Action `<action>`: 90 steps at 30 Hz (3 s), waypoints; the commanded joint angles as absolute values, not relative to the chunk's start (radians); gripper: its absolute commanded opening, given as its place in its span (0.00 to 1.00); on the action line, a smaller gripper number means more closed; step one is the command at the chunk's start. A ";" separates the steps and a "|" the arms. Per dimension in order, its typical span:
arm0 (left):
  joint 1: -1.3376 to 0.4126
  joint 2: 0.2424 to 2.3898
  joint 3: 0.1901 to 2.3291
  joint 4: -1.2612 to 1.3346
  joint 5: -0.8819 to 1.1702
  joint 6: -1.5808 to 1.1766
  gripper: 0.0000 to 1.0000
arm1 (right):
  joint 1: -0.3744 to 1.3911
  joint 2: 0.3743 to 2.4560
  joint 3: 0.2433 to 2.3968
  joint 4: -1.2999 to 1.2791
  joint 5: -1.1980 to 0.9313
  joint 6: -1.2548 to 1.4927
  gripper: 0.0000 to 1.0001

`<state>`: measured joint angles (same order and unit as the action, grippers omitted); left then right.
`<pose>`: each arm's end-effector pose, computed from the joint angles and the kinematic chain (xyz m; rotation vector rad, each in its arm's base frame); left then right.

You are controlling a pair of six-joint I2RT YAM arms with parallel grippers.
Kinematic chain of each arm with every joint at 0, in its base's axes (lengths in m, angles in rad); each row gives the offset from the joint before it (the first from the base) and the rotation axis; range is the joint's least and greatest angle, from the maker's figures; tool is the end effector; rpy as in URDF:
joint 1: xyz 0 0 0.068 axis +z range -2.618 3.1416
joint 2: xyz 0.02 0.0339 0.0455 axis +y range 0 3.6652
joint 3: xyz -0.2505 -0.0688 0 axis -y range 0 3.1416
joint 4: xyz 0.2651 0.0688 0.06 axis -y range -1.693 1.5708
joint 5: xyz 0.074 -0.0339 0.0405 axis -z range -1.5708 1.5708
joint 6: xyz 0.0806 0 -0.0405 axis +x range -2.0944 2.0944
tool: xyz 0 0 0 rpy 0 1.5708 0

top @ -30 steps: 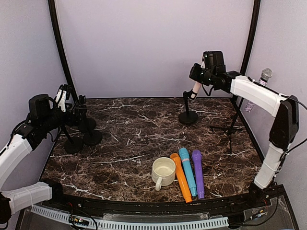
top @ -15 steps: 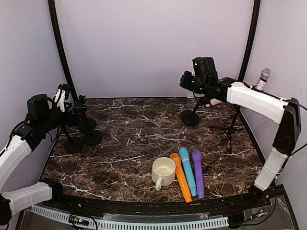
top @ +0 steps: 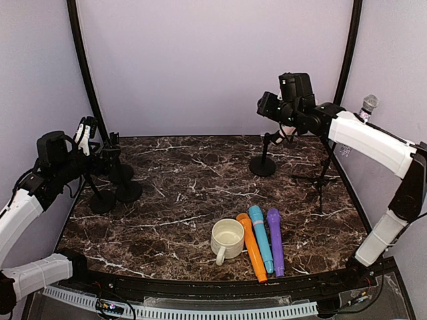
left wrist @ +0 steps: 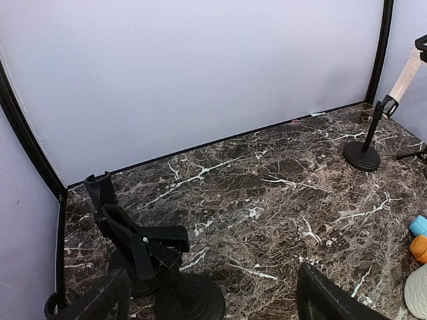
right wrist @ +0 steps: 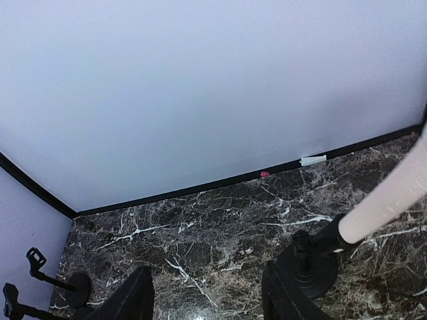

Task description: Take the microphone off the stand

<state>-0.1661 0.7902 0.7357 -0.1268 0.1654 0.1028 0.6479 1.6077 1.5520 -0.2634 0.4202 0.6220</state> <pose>0.2569 -0.0565 0.3093 0.3542 1.7173 -0.1911 0.3686 0.2378 0.3627 0.2636 1.8707 0.4799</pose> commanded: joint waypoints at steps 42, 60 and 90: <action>-0.170 0.792 0.726 -0.090 0.170 0.108 0.88 | 0.174 1.751 1.824 -0.563 0.042 0.516 0.60; -0.170 0.796 0.723 -0.090 0.166 0.108 0.88 | 0.300 1.633 1.742 -0.460 -0.065 0.621 0.18; -0.654 1.184 0.845 -0.069 0.406 0.102 0.83 | 0.921 1.685 1.787 -0.445 0.200 0.666 0.17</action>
